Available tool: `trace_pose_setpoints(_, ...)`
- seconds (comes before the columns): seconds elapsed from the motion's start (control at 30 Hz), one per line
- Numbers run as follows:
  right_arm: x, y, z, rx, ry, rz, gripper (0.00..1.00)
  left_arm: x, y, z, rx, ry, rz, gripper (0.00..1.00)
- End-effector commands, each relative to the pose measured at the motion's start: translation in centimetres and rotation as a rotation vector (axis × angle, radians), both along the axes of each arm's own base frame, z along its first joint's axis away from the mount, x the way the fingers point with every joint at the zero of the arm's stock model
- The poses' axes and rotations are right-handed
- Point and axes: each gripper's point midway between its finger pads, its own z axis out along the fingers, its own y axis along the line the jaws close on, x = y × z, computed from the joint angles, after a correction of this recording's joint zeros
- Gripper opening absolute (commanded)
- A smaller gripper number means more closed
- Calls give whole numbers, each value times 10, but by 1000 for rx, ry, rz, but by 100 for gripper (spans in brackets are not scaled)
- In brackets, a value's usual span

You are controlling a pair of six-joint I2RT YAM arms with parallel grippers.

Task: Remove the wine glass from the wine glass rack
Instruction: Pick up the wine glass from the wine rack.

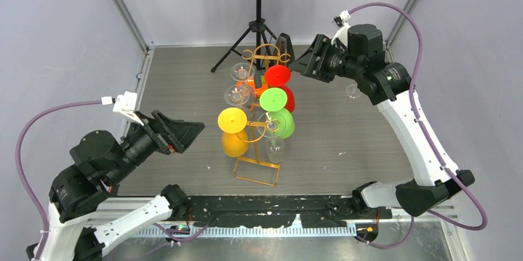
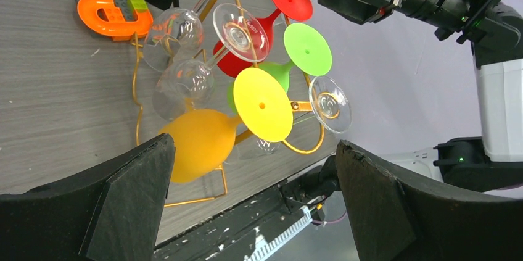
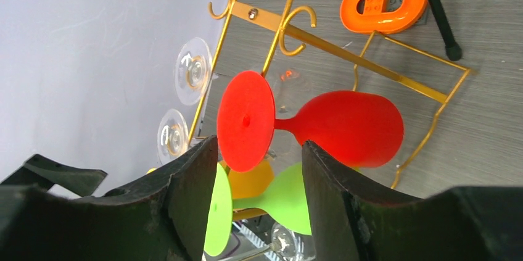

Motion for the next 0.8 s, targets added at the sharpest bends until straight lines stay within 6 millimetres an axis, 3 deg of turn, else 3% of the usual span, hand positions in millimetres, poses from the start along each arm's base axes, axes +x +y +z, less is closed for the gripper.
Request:
trace_pose_setpoints(0.0, 7, 11, 23, 99, -49, 12, 58, 3, 1, 10, -90, -10, 30, 99)
trace_pose_setpoints(0.5, 13, 18, -5, 125, 13, 14, 53, -4, 19, 10, -70, -24, 64, 99)
trace_pose_setpoints(0.77, 10, 23, -9, 146, 32, 29, 46, -6, 23, 5, -62, -19, 71, 99)
